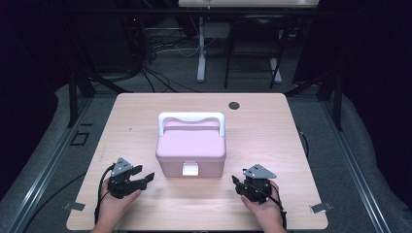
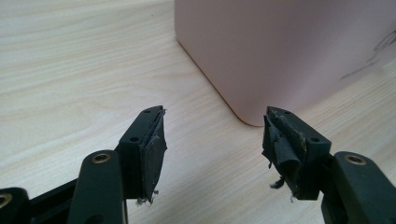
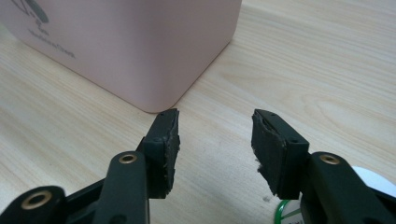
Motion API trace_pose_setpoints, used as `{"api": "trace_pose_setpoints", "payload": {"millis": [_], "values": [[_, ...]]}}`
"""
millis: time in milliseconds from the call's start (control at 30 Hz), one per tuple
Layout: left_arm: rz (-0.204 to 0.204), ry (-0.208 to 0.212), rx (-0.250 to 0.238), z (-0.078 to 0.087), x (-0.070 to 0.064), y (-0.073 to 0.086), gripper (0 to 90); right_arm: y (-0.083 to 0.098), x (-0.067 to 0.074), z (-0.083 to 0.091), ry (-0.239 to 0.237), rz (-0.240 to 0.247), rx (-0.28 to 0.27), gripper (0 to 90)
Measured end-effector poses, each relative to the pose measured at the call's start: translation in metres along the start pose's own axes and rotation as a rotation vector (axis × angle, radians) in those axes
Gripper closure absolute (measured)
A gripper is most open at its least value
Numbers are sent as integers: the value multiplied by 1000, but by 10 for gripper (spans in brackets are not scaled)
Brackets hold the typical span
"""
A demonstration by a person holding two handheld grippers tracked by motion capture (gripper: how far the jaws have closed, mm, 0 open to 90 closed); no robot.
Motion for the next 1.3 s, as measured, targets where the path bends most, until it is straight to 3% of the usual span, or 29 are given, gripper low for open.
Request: {"api": "trace_pose_setpoints", "payload": {"millis": [167,633,833,933,1133,1300], "values": [[19,9,-8,0,-1,0,404,1,1,0,-1,-5,12,520],[4,0,-35,0,-1,-4,447,-3,4,-2,-25,-20,13,547],[24,6,-52,0,1,-6,495,-5,6,-3,-14,-3,-3,561],[45,4,-49,-1,1,-7,518,-8,5,-2,-10,-11,-11,572],[46,-12,-67,-4,1,-12,540,-13,3,-4,-15,-32,-20,595],[68,2,-61,-7,1,-17,596,-18,3,-7,-23,-39,-6,637]]}}
Point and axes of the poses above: each handheld gripper's, and its own axes: z roughly backward along the jaws, y roughly out of its underside, x roughly to its left, the point moved 3 cm from there along -z, roughly forward along the jaws, and after that the axes turned 6 degrees about y, right-handed, at the moved point
